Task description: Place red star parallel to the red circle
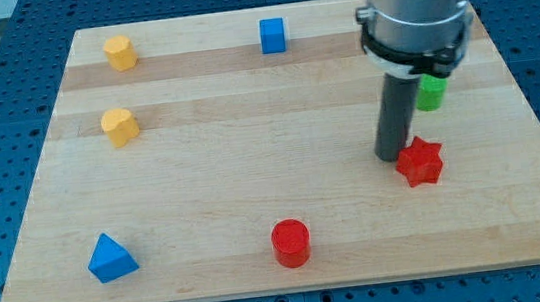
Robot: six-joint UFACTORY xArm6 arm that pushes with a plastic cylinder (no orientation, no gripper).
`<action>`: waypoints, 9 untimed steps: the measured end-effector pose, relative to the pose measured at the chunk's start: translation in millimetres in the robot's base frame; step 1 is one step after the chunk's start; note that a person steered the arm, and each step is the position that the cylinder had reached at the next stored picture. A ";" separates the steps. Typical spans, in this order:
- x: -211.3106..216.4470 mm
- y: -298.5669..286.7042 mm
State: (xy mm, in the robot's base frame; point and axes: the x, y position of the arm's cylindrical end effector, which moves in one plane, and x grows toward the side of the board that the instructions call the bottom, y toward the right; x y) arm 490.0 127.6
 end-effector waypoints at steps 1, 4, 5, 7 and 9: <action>13.3 10.1; 53.8 16.4; 24.4 16.5; -21.2 31.7; -2.4 51.0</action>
